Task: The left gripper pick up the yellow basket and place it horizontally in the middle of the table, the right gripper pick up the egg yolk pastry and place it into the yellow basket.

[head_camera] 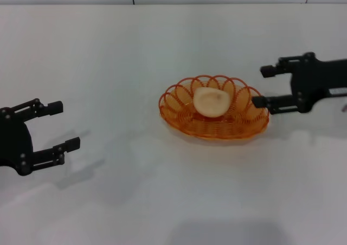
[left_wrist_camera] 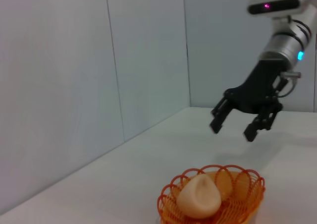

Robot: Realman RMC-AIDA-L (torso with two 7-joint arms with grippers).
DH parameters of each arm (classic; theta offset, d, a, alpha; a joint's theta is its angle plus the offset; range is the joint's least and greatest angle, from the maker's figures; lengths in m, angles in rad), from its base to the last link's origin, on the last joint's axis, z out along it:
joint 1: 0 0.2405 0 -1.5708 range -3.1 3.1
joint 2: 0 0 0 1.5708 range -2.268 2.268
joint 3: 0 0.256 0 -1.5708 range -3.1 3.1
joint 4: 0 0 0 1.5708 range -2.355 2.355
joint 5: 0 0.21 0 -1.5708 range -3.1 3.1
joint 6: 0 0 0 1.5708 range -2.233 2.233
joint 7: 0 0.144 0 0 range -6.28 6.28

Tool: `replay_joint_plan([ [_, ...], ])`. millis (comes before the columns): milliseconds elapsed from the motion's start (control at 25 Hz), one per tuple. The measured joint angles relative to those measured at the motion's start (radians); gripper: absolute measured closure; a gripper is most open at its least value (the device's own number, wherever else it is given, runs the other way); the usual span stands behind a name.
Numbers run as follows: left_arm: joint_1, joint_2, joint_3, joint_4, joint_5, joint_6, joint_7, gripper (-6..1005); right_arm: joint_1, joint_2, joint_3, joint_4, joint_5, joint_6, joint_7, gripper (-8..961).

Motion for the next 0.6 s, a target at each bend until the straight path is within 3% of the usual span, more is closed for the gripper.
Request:
replay_joint_plan([
  [120,-0.018,0.015,0.0,-0.017,0.014,0.002,-0.019,226,-0.034,-0.001,0.047,0.026,0.012,-0.026,-0.065,241],
  [360,-0.076,0.036,-0.001,-0.032,0.09,0.004,-0.076,226,-0.062,-0.017,0.167,0.129,0.0,-0.084,-0.177,243],
  [600,-0.125,0.046,0.003,-0.039,0.151,0.006,-0.12,226,-0.062,-0.041,0.197,0.22,-0.004,-0.098,-0.23,241],
])
